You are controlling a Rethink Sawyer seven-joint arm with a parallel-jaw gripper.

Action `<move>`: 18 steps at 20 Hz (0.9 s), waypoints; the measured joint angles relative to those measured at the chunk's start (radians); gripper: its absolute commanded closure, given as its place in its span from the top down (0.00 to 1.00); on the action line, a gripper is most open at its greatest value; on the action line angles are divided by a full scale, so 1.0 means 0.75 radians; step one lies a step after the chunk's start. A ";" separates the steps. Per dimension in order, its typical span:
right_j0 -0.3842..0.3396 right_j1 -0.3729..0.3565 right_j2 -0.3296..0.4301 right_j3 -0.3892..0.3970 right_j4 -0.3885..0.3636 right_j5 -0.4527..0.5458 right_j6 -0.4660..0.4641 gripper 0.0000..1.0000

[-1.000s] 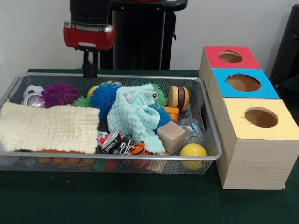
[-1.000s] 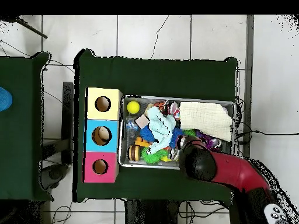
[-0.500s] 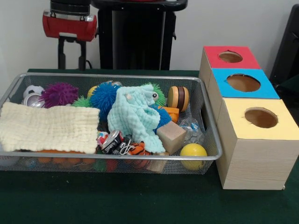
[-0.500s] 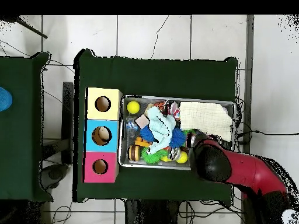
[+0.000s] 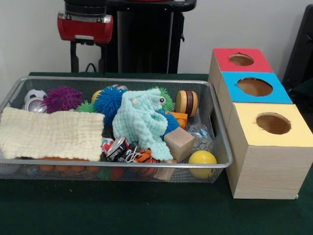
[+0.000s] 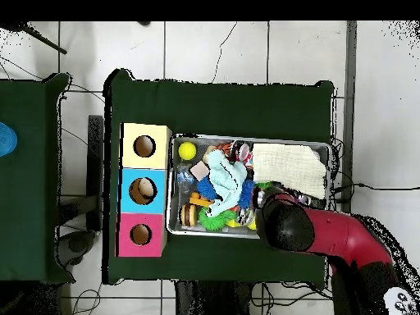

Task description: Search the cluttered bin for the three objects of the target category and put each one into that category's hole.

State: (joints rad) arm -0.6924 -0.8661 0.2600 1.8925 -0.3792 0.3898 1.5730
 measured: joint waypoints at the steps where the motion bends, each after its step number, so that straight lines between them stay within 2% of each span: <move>1: 0.007 0.000 0.000 0.000 0.004 0.005 0.000 1.00; 8: 0.066 0.001 0.000 0.000 0.041 0.008 0.000 1.00; 18: 0.242 0.001 -0.035 0.000 0.072 0.007 0.000 1.00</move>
State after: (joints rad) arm -0.5109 -0.8654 0.2336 1.8925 -0.3255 0.3954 1.5732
